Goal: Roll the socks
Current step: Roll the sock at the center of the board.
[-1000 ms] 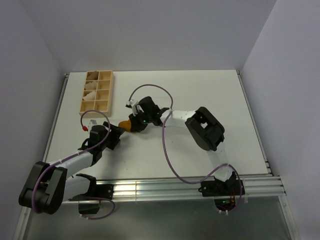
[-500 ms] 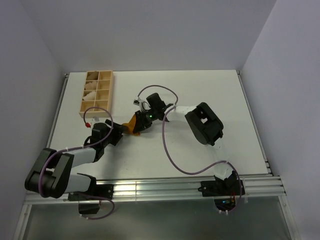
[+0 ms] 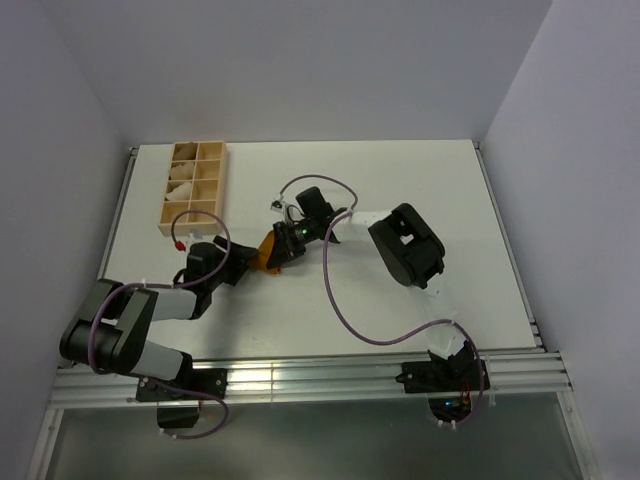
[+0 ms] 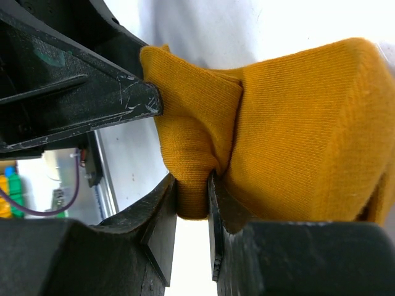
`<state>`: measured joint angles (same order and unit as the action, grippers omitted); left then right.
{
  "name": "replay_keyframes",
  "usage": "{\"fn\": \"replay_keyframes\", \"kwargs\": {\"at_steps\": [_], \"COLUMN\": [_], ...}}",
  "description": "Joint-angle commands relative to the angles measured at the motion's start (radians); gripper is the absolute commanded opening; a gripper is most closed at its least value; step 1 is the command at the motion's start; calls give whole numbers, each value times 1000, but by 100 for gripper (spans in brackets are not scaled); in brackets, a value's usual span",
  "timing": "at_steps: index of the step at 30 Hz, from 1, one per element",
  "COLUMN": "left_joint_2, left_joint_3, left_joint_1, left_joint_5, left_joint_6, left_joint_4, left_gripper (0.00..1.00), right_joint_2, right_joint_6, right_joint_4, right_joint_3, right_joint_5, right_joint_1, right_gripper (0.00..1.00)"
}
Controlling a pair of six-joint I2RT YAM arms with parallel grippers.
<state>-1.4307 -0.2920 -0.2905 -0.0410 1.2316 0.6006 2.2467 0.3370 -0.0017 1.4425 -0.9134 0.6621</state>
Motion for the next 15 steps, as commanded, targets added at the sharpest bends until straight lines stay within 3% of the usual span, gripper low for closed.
{"fn": "replay_keyframes", "kwargs": {"at_steps": [1,9,15], "left_joint_2": [-40,-69,-97], "left_joint_3": [-3,-19,-41], "left_joint_1": [-9,-21,-33], "left_joint_5": [-2,4,12], "left_joint_6": [-18,-20,-21], "left_joint_4": [-35,-54,-74], "left_gripper": [64,61,51], "right_joint_2": [47,50,50], "right_joint_6": [37,92,120], "right_joint_4": [-34,-1,57], "right_joint_3": [-14,-45,-73], "right_joint_5": [-2,-10,-21], "right_joint_1": [-2,-13,-15], "right_gripper": [0,0,1]}}
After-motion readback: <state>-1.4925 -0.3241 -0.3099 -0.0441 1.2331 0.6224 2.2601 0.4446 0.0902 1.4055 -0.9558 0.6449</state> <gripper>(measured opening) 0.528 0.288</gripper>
